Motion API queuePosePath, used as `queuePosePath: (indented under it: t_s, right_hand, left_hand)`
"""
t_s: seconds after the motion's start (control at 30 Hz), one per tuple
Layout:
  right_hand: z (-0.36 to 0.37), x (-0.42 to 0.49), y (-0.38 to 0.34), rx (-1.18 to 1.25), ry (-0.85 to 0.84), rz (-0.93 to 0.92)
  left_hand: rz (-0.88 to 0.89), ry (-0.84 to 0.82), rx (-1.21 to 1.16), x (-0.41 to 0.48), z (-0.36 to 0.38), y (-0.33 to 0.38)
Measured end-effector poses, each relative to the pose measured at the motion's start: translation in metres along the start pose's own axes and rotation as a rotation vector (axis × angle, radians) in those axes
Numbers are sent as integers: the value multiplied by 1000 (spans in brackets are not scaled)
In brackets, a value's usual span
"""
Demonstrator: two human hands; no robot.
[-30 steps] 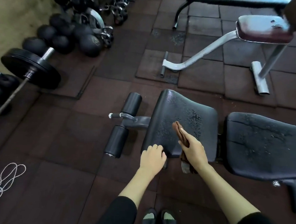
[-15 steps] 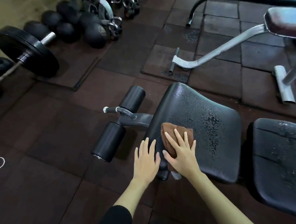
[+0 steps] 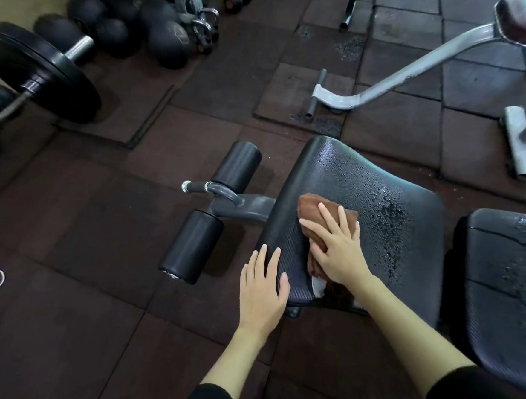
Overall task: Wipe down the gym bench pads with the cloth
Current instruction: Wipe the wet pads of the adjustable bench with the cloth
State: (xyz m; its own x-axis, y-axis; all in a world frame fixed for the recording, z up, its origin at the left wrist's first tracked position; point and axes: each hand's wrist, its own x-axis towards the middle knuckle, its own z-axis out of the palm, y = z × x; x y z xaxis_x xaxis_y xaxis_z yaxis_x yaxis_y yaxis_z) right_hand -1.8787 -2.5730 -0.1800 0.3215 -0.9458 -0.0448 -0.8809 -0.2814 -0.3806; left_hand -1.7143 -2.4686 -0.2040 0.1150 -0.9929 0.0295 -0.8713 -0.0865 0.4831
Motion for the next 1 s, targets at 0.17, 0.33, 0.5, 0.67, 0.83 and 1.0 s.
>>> queuePosePath:
  t_s: [0.17, 0.33, 0.5, 0.67, 0.83, 1.0]
  right_hand:
    - [2, -7, -17, 91, -17, 74]
    - [7, -47, -12, 111, -76, -158]
    - [11, -39, -3, 45, -53, -233]
    - [-11, 18, -19, 99, 78, 27]
    - [13, -5, -41, 201, 63, 15]
    - [27, -60, -51, 27, -45, -520]
  left_hand:
    - [9, -14, -74, -2, -2, -4]
    - [6, -40, -167, -5, -10, -11]
    - [-62, -41, -236, -10, -9, -10]
    - [-85, -39, -288, -7, -9, -10]
    - [-186, 9, -448, -12, -8, -12]
    - [-247, 14, -551, -26, -7, -17]
